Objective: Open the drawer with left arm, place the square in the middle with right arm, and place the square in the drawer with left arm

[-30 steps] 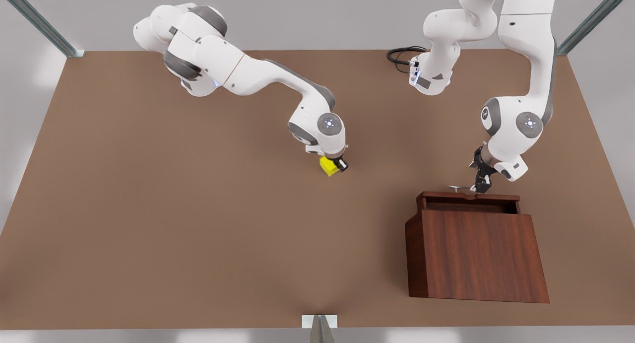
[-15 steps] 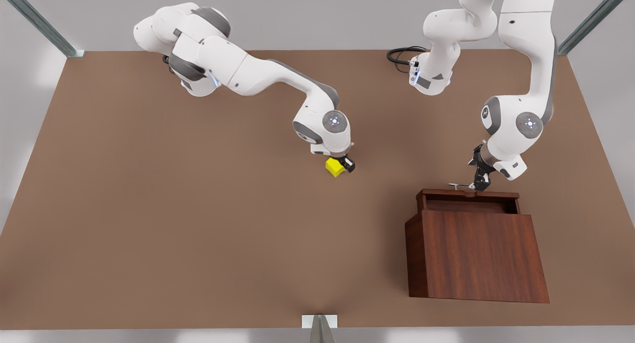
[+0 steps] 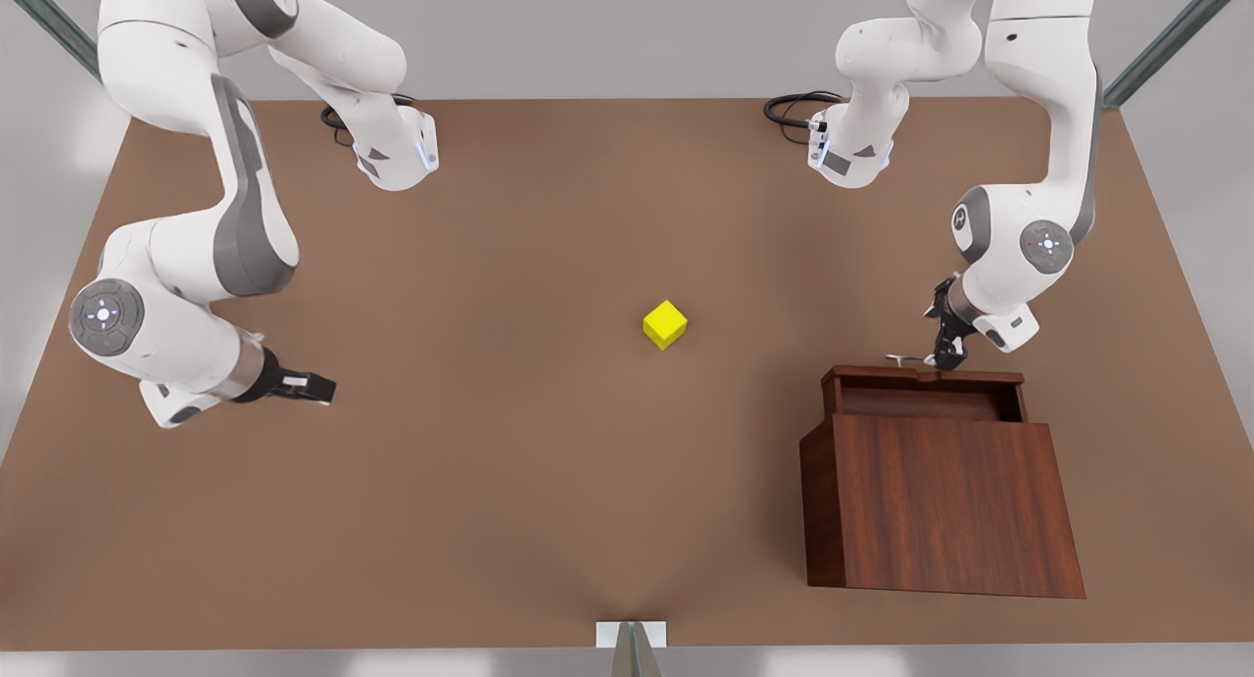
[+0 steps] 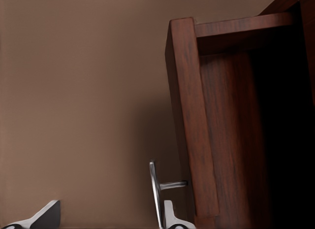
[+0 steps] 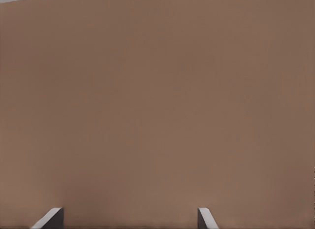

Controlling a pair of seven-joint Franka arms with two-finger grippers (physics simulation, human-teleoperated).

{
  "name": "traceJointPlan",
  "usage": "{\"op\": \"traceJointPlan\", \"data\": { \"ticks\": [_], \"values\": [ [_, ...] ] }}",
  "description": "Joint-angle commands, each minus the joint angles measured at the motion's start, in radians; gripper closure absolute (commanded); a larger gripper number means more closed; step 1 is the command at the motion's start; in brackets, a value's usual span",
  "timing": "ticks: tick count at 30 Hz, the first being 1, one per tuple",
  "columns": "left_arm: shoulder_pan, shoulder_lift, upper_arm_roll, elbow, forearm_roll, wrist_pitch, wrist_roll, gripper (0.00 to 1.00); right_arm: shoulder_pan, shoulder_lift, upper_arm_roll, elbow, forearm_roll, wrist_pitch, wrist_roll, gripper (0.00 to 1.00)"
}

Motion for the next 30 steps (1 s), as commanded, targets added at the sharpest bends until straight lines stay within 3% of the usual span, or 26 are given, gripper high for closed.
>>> {"op": "traceJointPlan", "data": {
  "ticks": [1,4,15,17,18,19,20,30],
  "values": [
    [0.000,0.000,-0.001,0.000,0.000,-0.002,0.000,0.00,0.004,-0.001,0.000,-0.004,0.002,0.002,0.002,0.00],
    [0.000,-0.002,0.001,0.000,0.000,-0.019,0.002,0.00,0.002,-0.130,0.002,-0.194,0.005,0.126,0.015,0.00],
    [0.000,-0.015,-0.001,0.000,0.000,-0.021,0.000,0.00,-0.008,-0.118,-0.006,-0.132,0.003,0.110,-0.004,0.00],
    [0.000,-0.029,-0.002,-0.015,0.000,-0.019,0.000,0.00,-0.007,-0.142,-0.014,-0.099,0.005,0.005,-0.002,0.00],
    [-0.002,-0.031,-0.001,-0.025,0.000,-0.016,0.000,0.00,0.089,-0.174,-0.122,-0.104,0.006,0.002,-0.004,0.00],
    [0.000,-0.031,-0.002,-0.025,0.000,-0.015,0.000,0.00,0.320,-0.228,-0.404,-0.128,0.118,0.004,-0.062,0.00],
    [-0.002,-0.029,-0.001,-0.026,0.000,-0.013,0.000,0.00,0.387,-0.230,-0.491,-0.130,0.140,0.002,-0.094,0.00],
    [-0.002,-0.037,-0.002,-0.029,0.000,-0.034,-0.002,0.00,0.395,-0.213,-0.491,-0.122,0.146,0.018,-0.100,0.00]
  ]
}}
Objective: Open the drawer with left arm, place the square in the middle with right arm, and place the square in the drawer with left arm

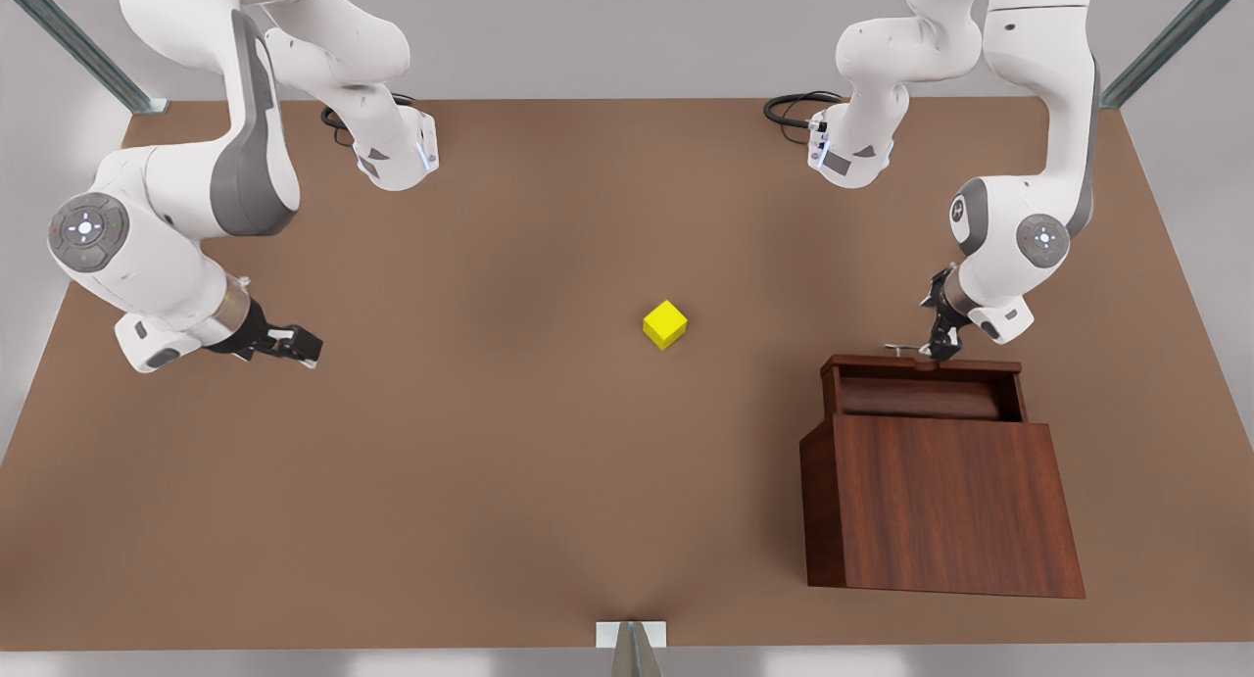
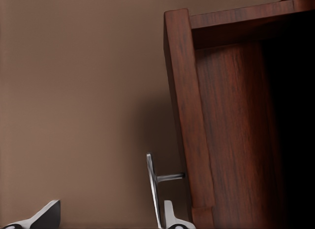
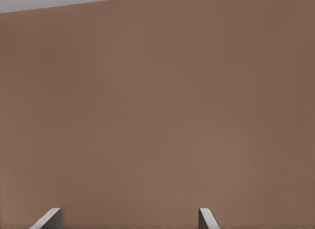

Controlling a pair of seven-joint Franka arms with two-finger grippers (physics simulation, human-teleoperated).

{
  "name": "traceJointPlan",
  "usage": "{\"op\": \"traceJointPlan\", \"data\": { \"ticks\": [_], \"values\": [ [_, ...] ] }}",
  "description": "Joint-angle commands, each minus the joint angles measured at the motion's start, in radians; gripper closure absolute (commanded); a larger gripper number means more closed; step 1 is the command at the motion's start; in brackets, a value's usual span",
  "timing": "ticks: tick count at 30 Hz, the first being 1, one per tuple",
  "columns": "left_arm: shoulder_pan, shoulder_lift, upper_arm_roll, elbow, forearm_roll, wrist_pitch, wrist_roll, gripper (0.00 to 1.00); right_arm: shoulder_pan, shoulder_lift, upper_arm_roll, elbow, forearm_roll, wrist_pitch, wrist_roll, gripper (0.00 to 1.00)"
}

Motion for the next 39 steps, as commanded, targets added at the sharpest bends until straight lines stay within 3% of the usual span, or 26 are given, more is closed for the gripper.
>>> {"op": "traceJointPlan", "data": {
  "ticks": [1,7,9,11,14,17,21,23,25,29,32,39],
  "values": [
    [0.004,0.000,0.000,0.000,0.000,-0.002,0.000,0.00,-0.001,0.000,0.000,0.000,0.000,0.000,0.000,0.00],
    [-0.002,-0.041,-0.009,0.081,-0.017,-0.144,-0.018,0.00,0.001,0.000,0.002,0.002,0.002,0.000,0.011,0.00],
    [-0.004,-0.032,-0.095,0.349,-0.089,-0.446,-0.130,0.00,0.001,0.000,0.002,0.002,0.002,0.000,0.011,0.00],
    [-0.004,0.018,-0.254,0.659,-0.093,-0.687,-0.232,0.00,0.001,0.000,0.002,0.002,0.002,0.000,0.011,0.00],
    [-0.007,0.244,-0.550,1.012,0.064,-0.726,0.140,0.00,0.001,0.001,0.002,0.000,0.002,0.000,0.012,0.00],
    [-0.209,0.495,-0.634,1.160,0.305,-0.724,0.584,0.00,0.002,0.009,0.002,0.002,0.002,0.000,0.012,0.00],
    [-0.300,0.612,-0.626,1.155,0.330,-0.699,0.680,0.00,0.002,0.009,0.002,0.000,0.002,0.006,0.014,0.00],
    [-0.306,0.606,-0.623,1.068,0.381,-0.695,0.679,0.00,0.004,0.011,0.002,0.000,0.002,0.006,0.015,0.00],
    [-0.317,0.575,-0.620,0.887,0.368,-0.456,0.776,0.00,0.004,0.011,0.002,0.000,0.002,0.008,0.015,0.00],
    [-0.349,0.551,-0.568,0.635,0.373,-0.153,0.988,0.00,0.004,0.009,0.002,0.000,0.002,0.006,0.015,0.00],
    [-0.349,0.563,-0.552,0.618,0.330,-0.150,1.226,0.00,0.002,0.009,0.002,0.002,0.003,0.006,0.015,0.00],
    [-0.349,0.563,-0.509,0.532,0.299,-0.083,1.216,0.00,0.002,0.009,0.002,0.000,0.003,0.006,0.015,0.00]
  ]
}}
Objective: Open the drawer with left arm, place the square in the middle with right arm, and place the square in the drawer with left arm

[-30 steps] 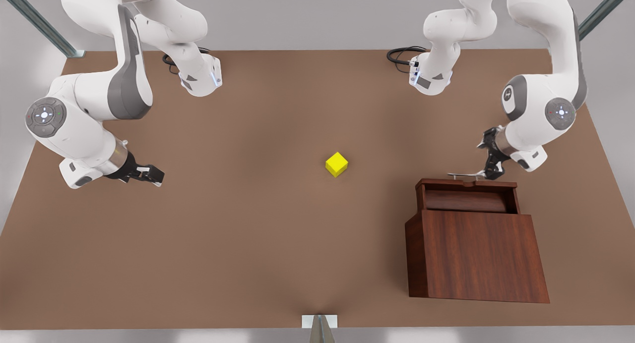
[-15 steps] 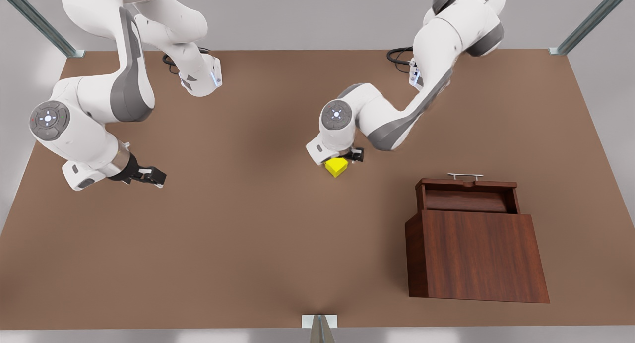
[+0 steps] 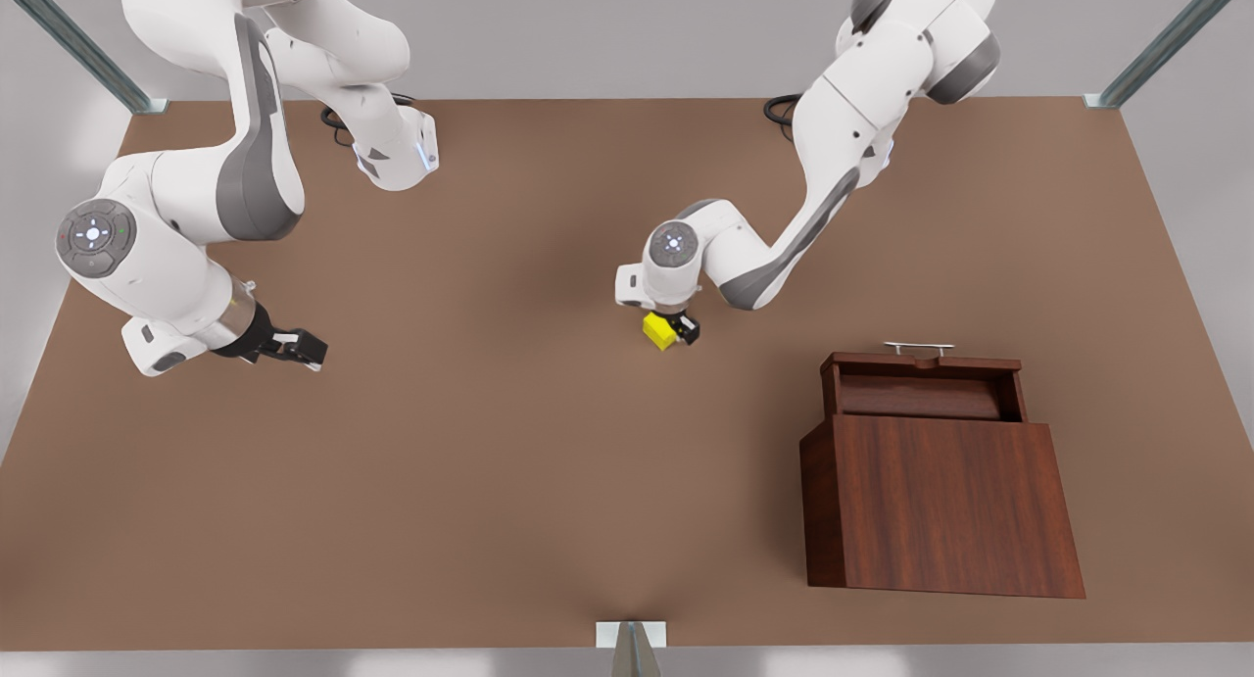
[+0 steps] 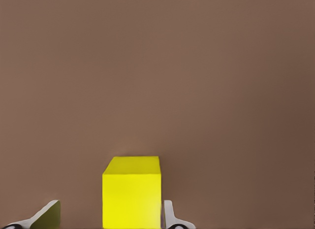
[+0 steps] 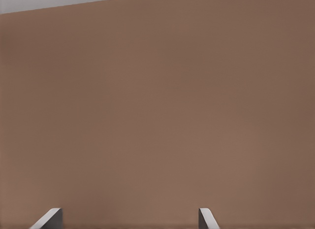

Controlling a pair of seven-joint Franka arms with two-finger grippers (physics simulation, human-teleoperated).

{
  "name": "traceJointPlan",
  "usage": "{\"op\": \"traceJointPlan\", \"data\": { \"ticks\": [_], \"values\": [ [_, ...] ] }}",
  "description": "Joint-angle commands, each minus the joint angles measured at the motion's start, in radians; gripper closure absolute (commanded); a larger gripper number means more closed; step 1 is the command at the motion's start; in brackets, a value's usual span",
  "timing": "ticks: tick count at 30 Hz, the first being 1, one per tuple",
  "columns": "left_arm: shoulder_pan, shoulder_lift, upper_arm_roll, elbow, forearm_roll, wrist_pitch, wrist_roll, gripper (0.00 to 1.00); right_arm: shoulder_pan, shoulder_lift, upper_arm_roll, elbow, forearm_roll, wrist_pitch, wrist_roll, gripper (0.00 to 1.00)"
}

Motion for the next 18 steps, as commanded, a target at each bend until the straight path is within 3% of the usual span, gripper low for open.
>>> {"op": "traceJointPlan", "data": {
  "ticks": [1,18],
  "values": [
    [0.000,0.000,0.000,-0.004,-0.010,0.002,0.000,0.00,0.000,0.001,0.000,0.000,0.000,0.000,0.000,0.00],
    [-0.015,0.051,0.026,-0.041,-0.006,0.085,0.000,0.00,0.000,-0.001,0.000,-0.002,0.000,0.000,0.000,0.00]
  ]
}}
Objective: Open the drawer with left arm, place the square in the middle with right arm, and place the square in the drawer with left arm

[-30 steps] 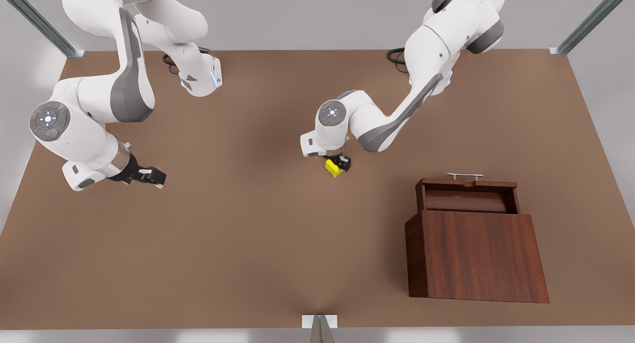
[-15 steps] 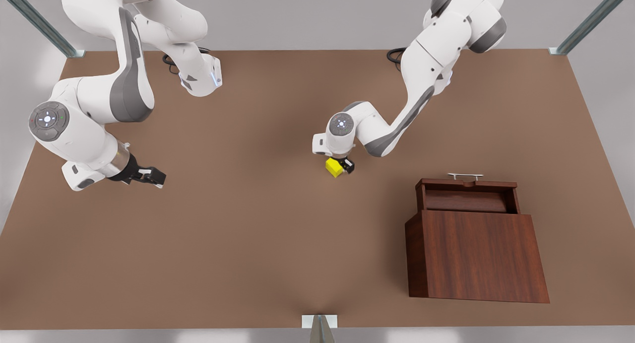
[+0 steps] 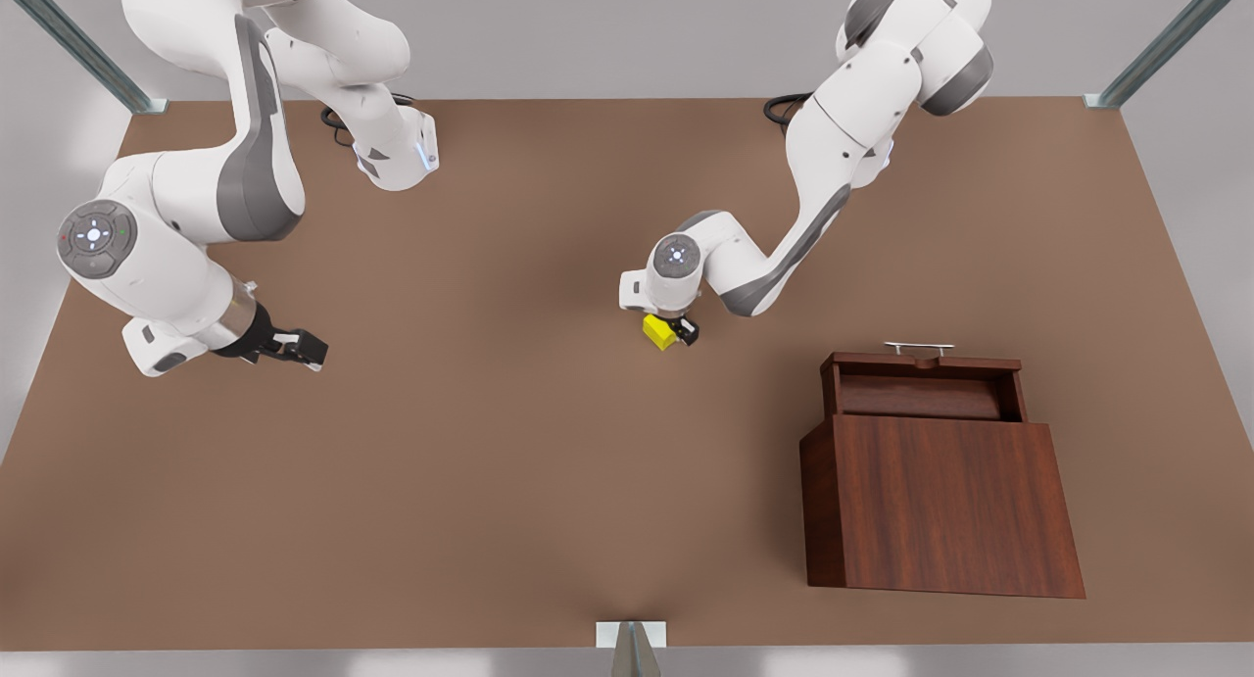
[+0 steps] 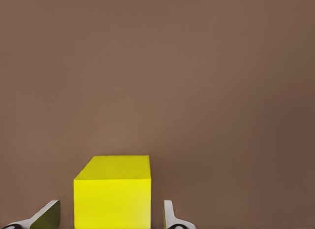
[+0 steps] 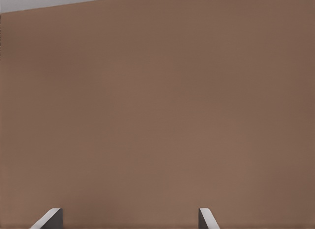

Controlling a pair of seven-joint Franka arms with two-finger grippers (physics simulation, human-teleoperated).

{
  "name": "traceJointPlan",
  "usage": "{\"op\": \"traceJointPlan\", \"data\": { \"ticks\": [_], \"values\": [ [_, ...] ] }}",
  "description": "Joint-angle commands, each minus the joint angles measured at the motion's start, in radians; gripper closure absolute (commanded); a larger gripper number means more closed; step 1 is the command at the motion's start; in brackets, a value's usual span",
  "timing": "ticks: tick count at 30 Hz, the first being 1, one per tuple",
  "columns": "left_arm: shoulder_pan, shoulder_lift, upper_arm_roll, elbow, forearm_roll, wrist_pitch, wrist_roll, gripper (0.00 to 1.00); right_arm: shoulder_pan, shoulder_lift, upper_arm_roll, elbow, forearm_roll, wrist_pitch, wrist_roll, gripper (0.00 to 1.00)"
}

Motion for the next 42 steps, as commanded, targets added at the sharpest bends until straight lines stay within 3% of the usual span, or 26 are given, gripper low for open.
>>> {"op": "traceJointPlan", "data": {
  "ticks": [1,16,18,20,36,40,42],
  "values": [
    [0.000,0.000,0.000,0.000,0.001,0.000,0.000,0.00,0.000,-0.001,0.000,0.000,0.000,-0.002,0.000,0.00],
    [-0.008,0.054,0.015,-0.011,0.006,0.009,0.000,0.00,0.000,0.000,0.000,0.000,0.000,0.000,-0.002,0.00],
    [-0.009,0.053,0.021,-0.011,0.006,0.008,0.000,0.35,0.000,0.000,0.000,0.000,0.000,0.000,0.000,0.00],
    [-0.009,0.053,0.023,-0.009,0.006,0.008,0.000,0.39,-0.002,0.000,0.000,0.000,0.000,0.000,0.000,0.00],
    [-0.005,0.022,0.038,-0.002,0.000,-0.017,0.002,0.37,-0.002,-0.001,-0.002,0.002,0.031,0.000,0.000,0.00],
    [-0.005,-0.046,0.044,0.017,-0.019,-0.118,-0.003,0.36,-0.002,-0.001,-0.002,0.003,0.031,0.000,0.000,0.00],
    [-0.005,-0.150,0.081,0.086,-0.109,-0.294,-0.003,0.36,-0.002,-0.001,-0.002,0.003,0.031,-0.002,0.000,0.00]
  ]
}}
